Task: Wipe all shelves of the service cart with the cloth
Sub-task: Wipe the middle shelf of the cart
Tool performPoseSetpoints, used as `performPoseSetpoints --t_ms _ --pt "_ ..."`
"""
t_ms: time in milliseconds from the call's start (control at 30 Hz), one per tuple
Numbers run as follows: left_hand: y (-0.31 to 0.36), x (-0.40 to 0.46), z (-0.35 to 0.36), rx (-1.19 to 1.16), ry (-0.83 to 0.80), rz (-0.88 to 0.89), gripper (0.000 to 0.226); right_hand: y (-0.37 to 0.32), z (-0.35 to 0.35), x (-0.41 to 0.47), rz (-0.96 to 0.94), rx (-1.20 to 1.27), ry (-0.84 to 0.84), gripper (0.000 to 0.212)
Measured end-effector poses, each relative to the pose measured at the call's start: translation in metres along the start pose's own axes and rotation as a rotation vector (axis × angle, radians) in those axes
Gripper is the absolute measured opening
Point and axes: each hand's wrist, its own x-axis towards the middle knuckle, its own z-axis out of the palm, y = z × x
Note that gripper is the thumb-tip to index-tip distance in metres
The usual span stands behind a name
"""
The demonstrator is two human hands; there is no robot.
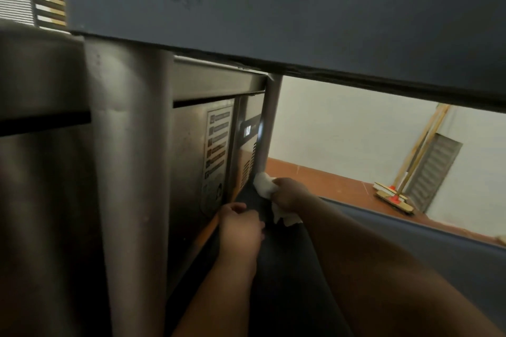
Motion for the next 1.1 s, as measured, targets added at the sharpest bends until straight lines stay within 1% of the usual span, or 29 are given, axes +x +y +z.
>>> performPoseSetpoints --t_ms 67,100,167,200,267,300,333,400,433,467,533,633,667,733,767,800,867,933,1000,1100 --pt "0.001 -0.002 0.005 -0.045 0.019 -0.082 0.017 -0.003 0.000 -0.008 -0.109 -0.012 -0.051 0.051" --pt "0.002 -0.003 0.006 -0.026 0.060 -0.075 0.021 -0.006 0.002 -0.011 -0.139 -0.034 -0.071 0.049" --pt "0.003 -0.004 0.006 -0.030 0.101 -0.049 0.026 -0.010 0.006 -0.013 -0.144 -0.062 -0.057 0.047" --pt "0.001 -0.002 0.005 -0.039 0.101 -0.054 0.026 -0.011 0.007 -0.011 -0.137 -0.071 -0.033 0.047" --pt "0.000 -0.003 0.002 -0.048 0.100 -0.069 0.026 -0.015 0.011 -0.011 -0.128 -0.082 -0.040 0.049" --pt "0.002 -0.006 0.001 -0.041 0.096 -0.069 0.026 -0.019 0.011 -0.014 -0.123 -0.052 -0.064 0.051" --pt "0.001 -0.002 0.001 -0.045 0.093 -0.062 0.026 -0.022 0.012 -0.015 -0.114 0.034 -0.096 0.057" --pt "0.004 -0.003 0.000 -0.078 0.071 -0.081 0.023 -0.025 0.010 -0.022 -0.094 0.231 -0.143 0.077" --pt "0.005 -0.004 0.000 -0.088 0.046 -0.096 0.020 -0.024 0.009 -0.025 -0.090 0.261 -0.164 0.081" --pt "0.005 -0.004 0.000 -0.087 0.011 -0.101 0.016 -0.022 0.008 -0.026 -0.130 0.275 -0.173 0.073" --pt "0.003 -0.003 -0.001 -0.032 -0.016 -0.042 0.014 -0.023 0.006 -0.040 -0.201 0.157 -0.215 0.037" --pt "0.000 -0.001 -0.001 0.025 -0.034 0.054 0.012 -0.020 0.006 -0.064 -0.279 0.096 -0.211 0.039" --pt "0.000 -0.002 -0.001 0.026 -0.031 0.047 0.012 -0.018 0.007 -0.072 -0.311 0.071 -0.205 0.033" --pt "0.001 -0.010 -0.002 0.042 -0.005 0.045 0.014 -0.013 0.009 -0.089 -0.327 -0.024 -0.178 0.014" --pt "-0.001 -0.015 -0.003 0.068 0.018 0.059 0.017 -0.009 0.007 -0.097 -0.304 -0.054 -0.160 0.011" --pt "-0.002 -0.022 -0.005 0.102 0.034 0.076 0.020 -0.002 0.006 -0.104 -0.276 -0.050 -0.147 0.016" --pt "-0.006 -0.040 -0.005 0.144 0.032 0.078 0.022 0.014 0.002 -0.119 -0.184 -0.057 -0.091 0.031" --pt "-0.011 -0.058 -0.002 0.161 0.005 0.077 0.021 0.038 -0.008 -0.141 -0.080 -0.123 -0.008 0.047" --pt "-0.015 -0.073 0.004 0.197 -0.009 0.108 0.022 0.069 -0.023 -0.168 0.021 -0.152 0.035 0.057" --pt "-0.027 -0.090 0.023 0.251 -0.059 0.149 0.022 0.130 -0.049 -0.213 0.150 -0.111 0.097 0.056"
